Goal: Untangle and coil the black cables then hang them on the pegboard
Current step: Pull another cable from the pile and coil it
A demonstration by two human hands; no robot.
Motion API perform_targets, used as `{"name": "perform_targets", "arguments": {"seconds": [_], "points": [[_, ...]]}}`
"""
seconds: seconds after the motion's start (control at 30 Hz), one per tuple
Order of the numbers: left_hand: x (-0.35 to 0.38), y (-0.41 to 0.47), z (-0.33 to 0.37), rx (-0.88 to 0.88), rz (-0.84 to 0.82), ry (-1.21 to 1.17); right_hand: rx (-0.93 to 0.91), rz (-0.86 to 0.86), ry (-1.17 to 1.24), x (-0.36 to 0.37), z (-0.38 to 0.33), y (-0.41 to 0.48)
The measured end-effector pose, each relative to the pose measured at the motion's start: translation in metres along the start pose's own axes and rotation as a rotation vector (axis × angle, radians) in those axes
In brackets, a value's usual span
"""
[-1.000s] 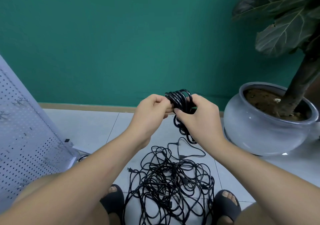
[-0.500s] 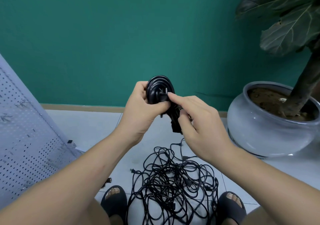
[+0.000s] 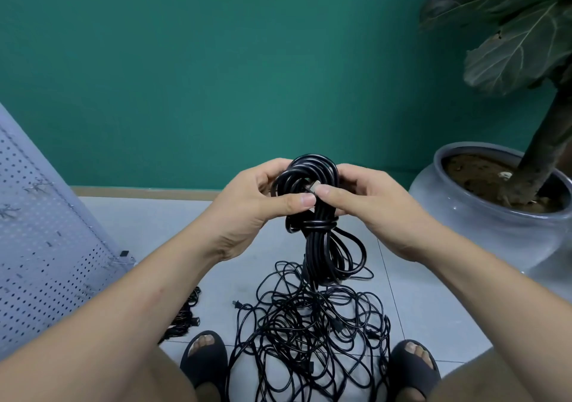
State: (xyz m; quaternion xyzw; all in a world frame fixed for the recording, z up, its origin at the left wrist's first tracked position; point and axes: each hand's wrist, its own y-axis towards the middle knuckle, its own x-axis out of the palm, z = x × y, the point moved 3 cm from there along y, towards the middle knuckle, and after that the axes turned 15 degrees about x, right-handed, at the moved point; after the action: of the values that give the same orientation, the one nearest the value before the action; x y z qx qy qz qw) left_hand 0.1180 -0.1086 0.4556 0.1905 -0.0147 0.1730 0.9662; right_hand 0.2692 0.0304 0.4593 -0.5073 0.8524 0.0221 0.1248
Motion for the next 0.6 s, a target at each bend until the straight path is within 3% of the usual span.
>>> {"name": "perform_targets", "arguments": {"seconds": [0.27, 0.6], "points": [[0.006, 0.002, -0.006, -0.037, -0.023, 0.132, 0.035, 0.116, -0.156, 0.0, 0.0, 0.0], [0.009, 0.009, 0.003, -0.088, -0.035, 0.095, 0.091, 0.171, 0.069, 0.001, -0.006, -0.002]]}}
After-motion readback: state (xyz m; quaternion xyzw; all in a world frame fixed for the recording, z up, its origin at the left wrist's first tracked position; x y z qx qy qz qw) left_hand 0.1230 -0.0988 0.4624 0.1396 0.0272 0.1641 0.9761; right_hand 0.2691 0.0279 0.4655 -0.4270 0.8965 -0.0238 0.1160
